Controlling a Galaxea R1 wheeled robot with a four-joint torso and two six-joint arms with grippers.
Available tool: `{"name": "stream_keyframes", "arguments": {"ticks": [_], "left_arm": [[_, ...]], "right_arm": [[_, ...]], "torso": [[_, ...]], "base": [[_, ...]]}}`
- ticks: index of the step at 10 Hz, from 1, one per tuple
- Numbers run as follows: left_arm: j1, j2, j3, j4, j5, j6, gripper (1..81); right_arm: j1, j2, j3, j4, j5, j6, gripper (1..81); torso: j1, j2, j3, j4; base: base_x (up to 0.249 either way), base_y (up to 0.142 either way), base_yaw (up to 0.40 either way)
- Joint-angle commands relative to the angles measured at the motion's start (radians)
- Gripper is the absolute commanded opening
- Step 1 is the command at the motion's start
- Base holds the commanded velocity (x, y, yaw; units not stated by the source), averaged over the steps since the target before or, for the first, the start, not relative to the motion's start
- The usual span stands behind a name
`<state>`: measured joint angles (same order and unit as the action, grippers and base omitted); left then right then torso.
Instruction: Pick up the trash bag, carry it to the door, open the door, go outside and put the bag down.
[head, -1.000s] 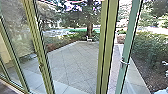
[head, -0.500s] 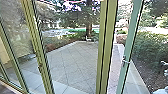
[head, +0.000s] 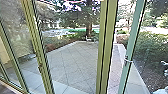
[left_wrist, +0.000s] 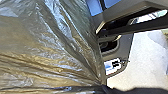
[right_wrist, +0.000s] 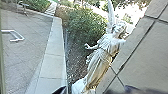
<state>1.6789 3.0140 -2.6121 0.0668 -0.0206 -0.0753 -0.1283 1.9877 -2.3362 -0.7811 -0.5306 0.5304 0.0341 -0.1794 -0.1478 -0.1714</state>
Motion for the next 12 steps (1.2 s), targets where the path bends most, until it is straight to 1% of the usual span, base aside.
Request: {"name": "stream_keyframes", "arguments": {"ticks": [1, 4, 6, 12], "left_arm": [[-0.021, 0.000, 0.007, -0.004, 0.067, 0.006, 1.0], [-0.018, 0.000, 0.007, -0.005, 0.067, 0.006, 1.0], [-0.017, 0.002, 0.007, -0.005, 0.067, 0.006, 1.0], [-0.014, -0.001, 0.007, -0.004, 0.067, 0.008, 1.0]], "right_arm": [[0.135, -0.024, -0.041, -0.084, -0.011, -0.001, 81.1], [0.134, -0.004, -0.104, -0.125, 0.008, -0.001, 81.1], [0.127, -0.001, -0.121, -0.124, 0.008, -0.003, 81.1], [0.109, -0.039, -0.136, -0.135, 0.012, -0.003, 81.1]], "torso": [[0.000, 0.000, 0.000, 0.000], [0.000, 0.000, 0.000, 0.000], [0.000, 0.000, 0.000, 0.000], [0.000, 0.000, 0.000, 0.000]], "base": [[0.000, 0.000, 0.000], [0.000, 0.000, 0.000], [0.000, 0.000, 0.000], [0.000, 0.000, 0.000]]}}
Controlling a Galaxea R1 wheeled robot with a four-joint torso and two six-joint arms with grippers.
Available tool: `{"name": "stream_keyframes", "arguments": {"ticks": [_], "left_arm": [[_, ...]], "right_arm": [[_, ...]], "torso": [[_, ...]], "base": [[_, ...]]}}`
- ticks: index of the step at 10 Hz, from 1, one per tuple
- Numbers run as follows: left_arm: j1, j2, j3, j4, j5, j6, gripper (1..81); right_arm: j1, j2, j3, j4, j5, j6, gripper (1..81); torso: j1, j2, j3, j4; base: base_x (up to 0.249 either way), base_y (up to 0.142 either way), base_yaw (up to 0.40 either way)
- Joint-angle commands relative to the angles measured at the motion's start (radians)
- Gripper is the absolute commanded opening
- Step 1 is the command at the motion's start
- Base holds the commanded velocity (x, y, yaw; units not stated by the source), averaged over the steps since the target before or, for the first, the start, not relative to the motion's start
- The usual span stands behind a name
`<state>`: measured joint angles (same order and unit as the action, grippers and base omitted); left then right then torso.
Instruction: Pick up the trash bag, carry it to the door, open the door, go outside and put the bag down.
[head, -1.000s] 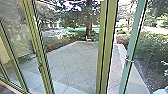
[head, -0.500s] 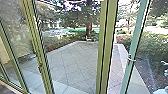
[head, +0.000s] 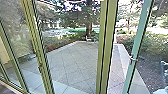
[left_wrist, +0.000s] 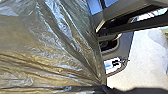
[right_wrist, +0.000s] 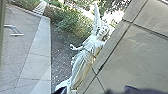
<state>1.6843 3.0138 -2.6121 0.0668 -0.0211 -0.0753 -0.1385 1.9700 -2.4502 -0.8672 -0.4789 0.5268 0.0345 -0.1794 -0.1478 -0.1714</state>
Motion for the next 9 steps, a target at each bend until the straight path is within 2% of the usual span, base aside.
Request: {"name": "stream_keyframes", "arguments": {"ticks": [1, 6, 7, 8, 9], "left_arm": [[-0.018, -0.001, 0.007, -0.004, 0.067, 0.008, 1.0], [-0.014, 0.001, 0.007, -0.004, 0.066, 0.008, 1.0], [-0.014, 0.001, 0.007, -0.004, 0.067, 0.008, 1.0], [-0.014, 0.002, 0.007, -0.004, 0.066, 0.008, 1.0], [-0.014, 0.002, 0.007, -0.004, 0.066, 0.008, 1.0]], "right_arm": [[0.112, -0.021, -0.022, -0.047, -0.032, 0.002, 81.1], [0.096, -0.021, -0.025, -0.036, -0.029, 0.002, 81.1], [0.092, -0.021, -0.025, -0.035, -0.030, 0.002, 81.1], [0.087, -0.017, -0.021, -0.035, -0.030, 0.002, 81.1], [0.075, -0.008, -0.019, -0.030, -0.030, 0.010, 81.1]], "torso": [[0.000, 0.000, 0.000, 0.000], [0.000, 0.000, 0.000, 0.000], [0.000, 0.000, 0.035, -0.033], [0.000, 0.000, 0.025, -0.033], [0.000, 0.000, 0.005, -0.006]], "base": [[0.000, 0.000, 0.000], [0.000, 0.000, 0.000], [0.000, 0.000, 0.000], [0.000, 0.000, 0.000], [0.000, 0.000, 0.000]]}}
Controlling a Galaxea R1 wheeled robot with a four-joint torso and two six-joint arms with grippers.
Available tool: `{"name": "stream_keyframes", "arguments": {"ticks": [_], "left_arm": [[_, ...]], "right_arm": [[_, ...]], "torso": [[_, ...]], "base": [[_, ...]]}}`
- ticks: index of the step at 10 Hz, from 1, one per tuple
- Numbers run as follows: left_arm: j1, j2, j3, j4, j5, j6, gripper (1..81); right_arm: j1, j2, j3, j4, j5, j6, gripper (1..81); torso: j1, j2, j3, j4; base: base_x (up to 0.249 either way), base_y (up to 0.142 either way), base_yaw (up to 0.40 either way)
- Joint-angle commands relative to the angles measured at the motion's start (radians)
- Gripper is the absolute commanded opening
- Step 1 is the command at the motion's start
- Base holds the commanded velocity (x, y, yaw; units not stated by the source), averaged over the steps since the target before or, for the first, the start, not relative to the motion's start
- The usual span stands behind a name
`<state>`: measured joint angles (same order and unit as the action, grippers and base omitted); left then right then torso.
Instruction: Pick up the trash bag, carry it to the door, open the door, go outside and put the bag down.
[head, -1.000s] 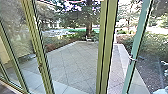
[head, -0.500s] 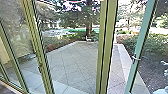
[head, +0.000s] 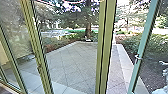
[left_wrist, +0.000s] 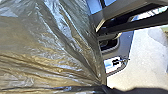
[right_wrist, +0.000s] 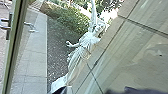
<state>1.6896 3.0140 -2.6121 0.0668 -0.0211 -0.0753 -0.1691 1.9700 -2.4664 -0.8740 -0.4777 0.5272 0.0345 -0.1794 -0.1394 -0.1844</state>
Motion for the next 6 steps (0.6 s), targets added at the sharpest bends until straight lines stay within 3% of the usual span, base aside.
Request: {"name": "stream_keyframes", "arguments": {"ticks": [1, 3, 6], "left_arm": [[-0.020, 0.002, 0.007, -0.002, 0.067, 0.008, 1.0], [-0.020, 0.002, 0.007, -0.001, 0.066, 0.008, 1.0], [-0.020, 0.004, 0.007, 0.005, 0.066, 0.008, 1.0]], "right_arm": [[0.099, 0.012, 0.000, 0.012, -0.045, 0.014, 81.1], [0.050, 0.028, 0.067, 0.171, -0.093, 0.005, 81.1], [-0.039, 0.065, 0.276, 0.499, -0.311, 0.001, 81.1]], "torso": [[0.000, 0.000, 0.000, 0.000], [0.000, 0.000, 0.001, 0.000], [0.000, 0.000, 0.001, -0.001]], "base": [[0.000, 0.000, 0.000], [0.000, 0.000, 0.000], [0.000, 0.000, 0.000]]}}
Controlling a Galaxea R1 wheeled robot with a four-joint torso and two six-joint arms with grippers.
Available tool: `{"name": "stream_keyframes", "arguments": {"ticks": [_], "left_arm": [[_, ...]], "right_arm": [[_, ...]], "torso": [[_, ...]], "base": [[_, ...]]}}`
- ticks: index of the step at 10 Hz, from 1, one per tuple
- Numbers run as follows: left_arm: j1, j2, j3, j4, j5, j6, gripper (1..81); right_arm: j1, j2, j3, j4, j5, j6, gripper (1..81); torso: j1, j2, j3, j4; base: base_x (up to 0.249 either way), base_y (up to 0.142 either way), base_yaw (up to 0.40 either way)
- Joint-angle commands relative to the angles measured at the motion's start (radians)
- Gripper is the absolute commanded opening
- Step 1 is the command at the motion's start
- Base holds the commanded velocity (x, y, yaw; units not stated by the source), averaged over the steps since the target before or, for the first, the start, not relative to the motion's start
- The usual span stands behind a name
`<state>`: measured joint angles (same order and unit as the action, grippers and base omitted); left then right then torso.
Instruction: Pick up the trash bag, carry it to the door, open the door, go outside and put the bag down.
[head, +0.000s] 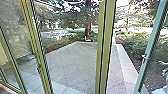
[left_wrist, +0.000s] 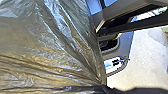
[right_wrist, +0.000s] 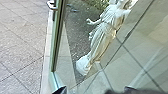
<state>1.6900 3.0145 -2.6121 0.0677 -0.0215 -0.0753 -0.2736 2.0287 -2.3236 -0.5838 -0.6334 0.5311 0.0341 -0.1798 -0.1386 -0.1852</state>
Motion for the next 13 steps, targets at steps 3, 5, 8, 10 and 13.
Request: {"name": "stream_keyframes", "arguments": {"ticks": [3, 5, 8, 10, 13], "left_arm": [[-0.020, 0.003, 0.007, 0.011, 0.065, 0.008, 1.0], [-0.020, 0.002, 0.007, 0.011, 0.060, 0.008, 1.0], [-0.023, 0.000, 0.007, 0.012, 0.055, 0.009, 1.0], [-0.025, -0.002, 0.007, 0.018, 0.054, 0.009, 1.0], [-0.026, -0.006, 0.007, 0.020, 0.054, 0.009, 1.0]], "right_arm": [[-0.106, 0.018, 0.423, 0.432, -0.239, 0.003, 81.1], [-0.242, 0.041, 0.500, 0.437, -0.219, 0.009, 81.1], [-0.460, 0.084, 0.492, 0.426, -0.080, 0.001, 81.1], [-0.565, 0.102, 0.489, 0.423, 0.010, -0.002, 81.1], [-0.681, 0.124, 0.474, 0.352, 0.118, -0.002, 81.1]], "torso": [[0.000, 0.000, 0.000, 0.000], [0.000, 0.000, 0.000, 0.000], [0.000, 0.000, 0.000, 0.000], [0.000, 0.000, 0.000, 0.000], [0.000, 0.000, 0.000, 0.000]], "base": [[0.000, 0.000, 0.000], [0.000, 0.000, 0.000], [0.000, 0.000, 0.000], [0.000, 0.000, 0.000], [0.000, 0.000, 0.000]]}}
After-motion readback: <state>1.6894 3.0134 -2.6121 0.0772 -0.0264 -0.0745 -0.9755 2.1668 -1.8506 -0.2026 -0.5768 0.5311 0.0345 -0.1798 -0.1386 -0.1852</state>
